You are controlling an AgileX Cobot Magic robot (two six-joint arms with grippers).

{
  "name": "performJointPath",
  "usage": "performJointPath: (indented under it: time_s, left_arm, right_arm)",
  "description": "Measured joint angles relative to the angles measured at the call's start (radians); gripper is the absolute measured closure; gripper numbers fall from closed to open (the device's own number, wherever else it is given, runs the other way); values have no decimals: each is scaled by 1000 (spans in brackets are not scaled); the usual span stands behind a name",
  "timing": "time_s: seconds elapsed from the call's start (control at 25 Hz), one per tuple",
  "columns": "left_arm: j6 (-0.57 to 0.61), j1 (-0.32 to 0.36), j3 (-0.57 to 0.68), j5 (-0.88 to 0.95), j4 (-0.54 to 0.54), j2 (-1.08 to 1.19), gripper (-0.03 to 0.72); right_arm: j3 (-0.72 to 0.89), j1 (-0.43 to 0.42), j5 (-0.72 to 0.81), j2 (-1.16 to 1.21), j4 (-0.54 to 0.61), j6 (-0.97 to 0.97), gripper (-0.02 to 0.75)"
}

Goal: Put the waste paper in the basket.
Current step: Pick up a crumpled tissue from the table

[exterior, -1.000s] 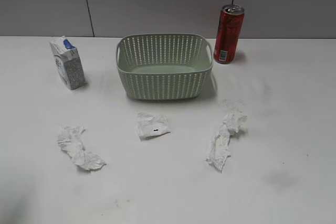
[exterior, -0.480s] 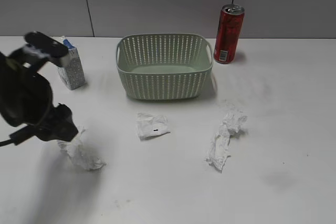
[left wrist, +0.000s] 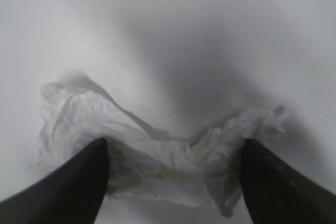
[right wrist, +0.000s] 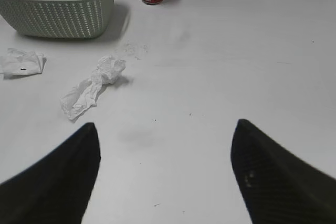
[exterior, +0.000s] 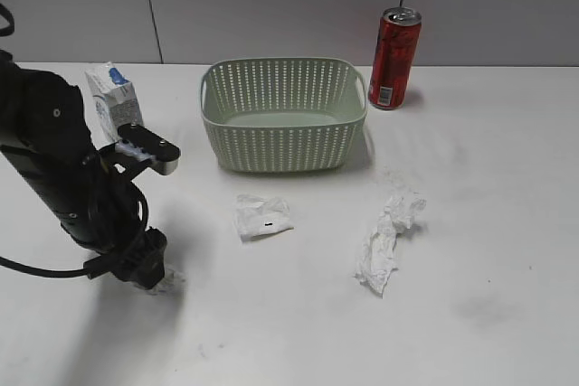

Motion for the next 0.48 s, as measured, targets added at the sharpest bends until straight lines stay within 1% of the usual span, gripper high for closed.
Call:
performJointPath:
  time_s: [0.16, 0.24, 0.28, 0.32, 0.48]
  left_arm:
    - [0, 0, 0, -6, -11, 4, 117]
    - [0, 0, -1, -16, -17, 5, 160]
    - [0, 0, -2, -21, -19, 7, 193]
    - [0, 0, -2, -26, -21, 9, 243]
    - [2, 0, -3, -38, -28, 12, 488]
  right_arm:
    - [0, 0, 0, 0, 0, 0, 149]
    - [0, 0, 0, 0, 0, 0, 149]
    - [0, 0, 0, 0, 0, 0, 149]
    - [0, 0, 0, 0, 0, 0, 149]
    - [0, 0, 0, 0, 0, 0, 149]
